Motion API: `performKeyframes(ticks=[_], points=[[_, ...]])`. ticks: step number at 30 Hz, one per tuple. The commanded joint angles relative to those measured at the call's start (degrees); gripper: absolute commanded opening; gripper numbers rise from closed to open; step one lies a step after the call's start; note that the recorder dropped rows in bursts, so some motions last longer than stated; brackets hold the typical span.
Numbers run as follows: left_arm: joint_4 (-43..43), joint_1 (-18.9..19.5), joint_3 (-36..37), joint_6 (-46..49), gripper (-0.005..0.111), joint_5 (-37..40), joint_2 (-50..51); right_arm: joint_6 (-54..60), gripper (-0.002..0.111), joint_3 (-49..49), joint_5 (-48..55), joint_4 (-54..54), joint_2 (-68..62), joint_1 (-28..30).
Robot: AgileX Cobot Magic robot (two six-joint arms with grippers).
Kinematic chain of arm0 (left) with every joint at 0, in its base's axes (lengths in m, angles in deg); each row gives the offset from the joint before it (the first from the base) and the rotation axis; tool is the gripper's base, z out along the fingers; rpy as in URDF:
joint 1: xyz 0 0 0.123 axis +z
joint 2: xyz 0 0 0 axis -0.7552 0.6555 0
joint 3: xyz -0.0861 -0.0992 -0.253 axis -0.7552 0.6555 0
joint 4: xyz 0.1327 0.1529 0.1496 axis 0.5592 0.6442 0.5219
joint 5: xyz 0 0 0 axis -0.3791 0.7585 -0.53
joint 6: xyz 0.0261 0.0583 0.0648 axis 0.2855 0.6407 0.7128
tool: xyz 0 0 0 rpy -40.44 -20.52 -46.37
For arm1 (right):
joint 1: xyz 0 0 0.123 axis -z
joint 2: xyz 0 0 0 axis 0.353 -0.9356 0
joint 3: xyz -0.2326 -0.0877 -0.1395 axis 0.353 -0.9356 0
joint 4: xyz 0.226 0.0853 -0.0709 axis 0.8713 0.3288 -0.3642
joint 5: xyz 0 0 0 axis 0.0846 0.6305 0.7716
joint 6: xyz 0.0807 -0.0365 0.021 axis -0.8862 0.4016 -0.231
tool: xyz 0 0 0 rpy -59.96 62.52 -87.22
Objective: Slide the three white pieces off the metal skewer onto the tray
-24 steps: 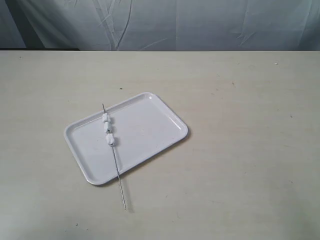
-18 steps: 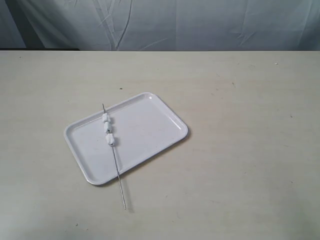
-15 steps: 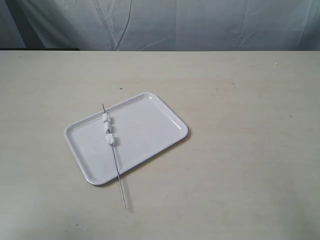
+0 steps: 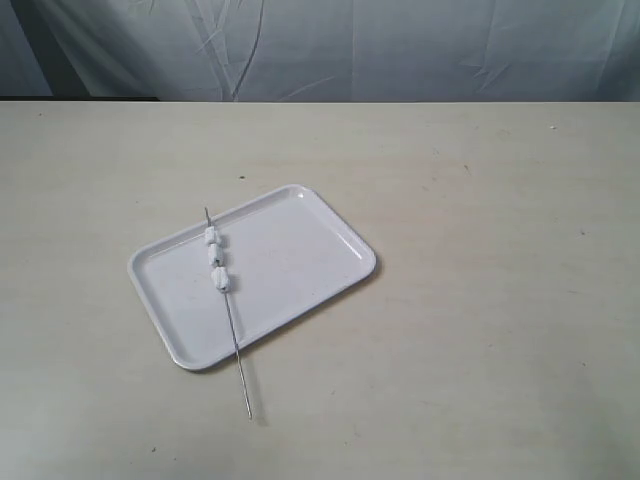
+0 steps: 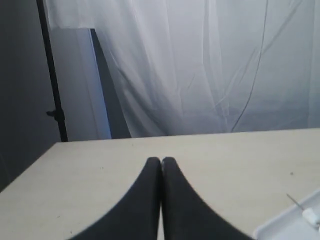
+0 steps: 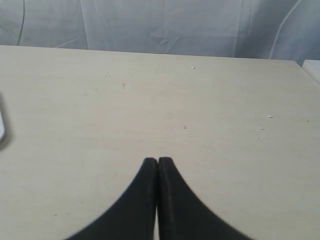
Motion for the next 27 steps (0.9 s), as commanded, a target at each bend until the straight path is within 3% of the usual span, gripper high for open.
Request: performKeyframes(ticks=[1,3,6,8,14,20,27], points=[[-2.3,0.3,0.2,-0.5,0.0,-8.7,-0.3,0.0,-0.001,-0.1,-0.8,-0.4,0.3,-0.1],[-5.7,0.3,0.2,-0.5,0.0,-20.7,-0.3,0.0,-0.001,-0.1,-0.8,-0.4,0.3,-0.1],[-5.0,0.3,0.2,-0.5,0.0,-47.9,-0.3,0.0,-0.001,-0.1,-0.8,-0.4,0.3,-0.1],[-3.3,0.3,0.2,-0.5,0.0,-54.6,-0.3,0.0,-0.001,-0.1,-0.8,-0.5,0.3,-0.1],[14.2,0.3,-10.4,-0.5,0.0,-46.8,-0.3,0.0,-0.001,-0.1,-0.8,-0.3,0.3,-0.1],[17.3,0.3,-20.6,-4.3,0.0,-43.7,2.5,0.0,-0.001,-0.1,-5.0,-0.6,0.3,-0.1],[36.4,0.3,-29.5,-33.2,0.0,-7.3,13.0,0.0,-0.001,-0.1,-30.0,-0.3,0.3,-0.1]])
